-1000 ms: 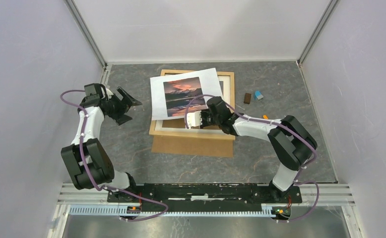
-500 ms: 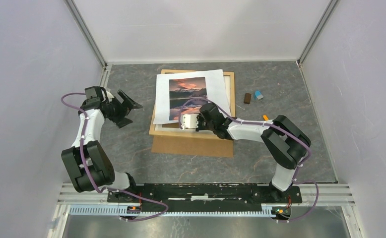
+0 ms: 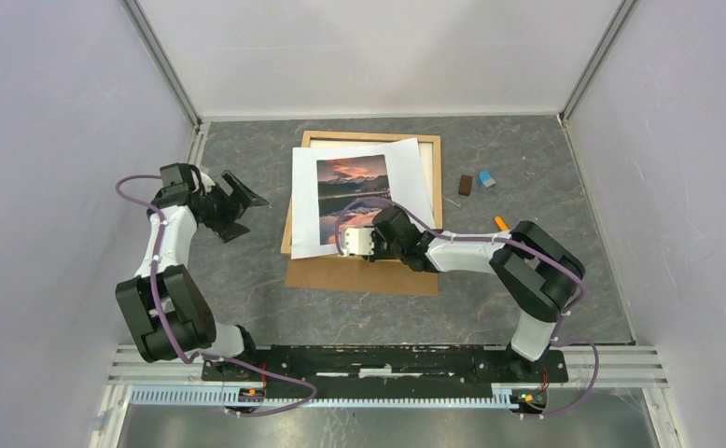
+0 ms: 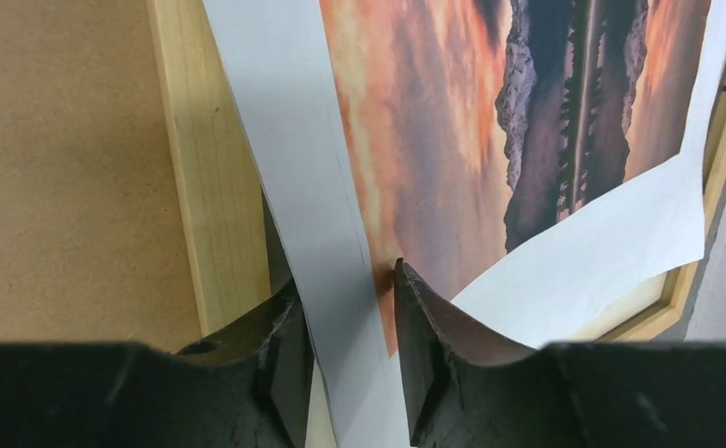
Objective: Take the photo out of the frame
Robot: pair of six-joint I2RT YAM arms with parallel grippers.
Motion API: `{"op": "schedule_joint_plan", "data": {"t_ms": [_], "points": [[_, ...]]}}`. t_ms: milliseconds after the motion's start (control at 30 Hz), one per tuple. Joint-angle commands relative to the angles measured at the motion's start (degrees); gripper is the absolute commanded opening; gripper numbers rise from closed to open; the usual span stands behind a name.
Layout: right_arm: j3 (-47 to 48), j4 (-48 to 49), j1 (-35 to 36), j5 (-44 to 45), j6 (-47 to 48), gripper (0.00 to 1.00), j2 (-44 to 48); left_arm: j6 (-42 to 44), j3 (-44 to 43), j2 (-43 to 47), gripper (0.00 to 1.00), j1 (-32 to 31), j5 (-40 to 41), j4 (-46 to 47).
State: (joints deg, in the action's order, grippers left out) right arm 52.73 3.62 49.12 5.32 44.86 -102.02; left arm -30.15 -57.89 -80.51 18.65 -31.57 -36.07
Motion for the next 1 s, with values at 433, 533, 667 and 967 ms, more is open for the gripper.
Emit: {"op": "schedule_joint_plan", "data": {"t_ms": [433,533,667,967], "points": [[8.8,-11.0,-0.6,-14.5,-7.3,0.83,6.2,13.5,-5.2,2.2,1.00,-0.5,-2.7,-4.7],[13.7,-14.9,-3.1,-19.1,-9.9,0.94,7.0,19.7,-9.7,1.3,1.00,-2.2,-2.8,-8.0],[23.1,-20.6,-9.4,-24.6,-15.3,0.98,6.3,30.9,-20.6,-2.6,1.00,-8.9,1.6,-17.1],[30.0,-30.9,-25.0,-27.8,-17.6,0.98,9.0,37.7,-38.1,-11.4,1.00,-14.1,12.9,-22.8]]}}
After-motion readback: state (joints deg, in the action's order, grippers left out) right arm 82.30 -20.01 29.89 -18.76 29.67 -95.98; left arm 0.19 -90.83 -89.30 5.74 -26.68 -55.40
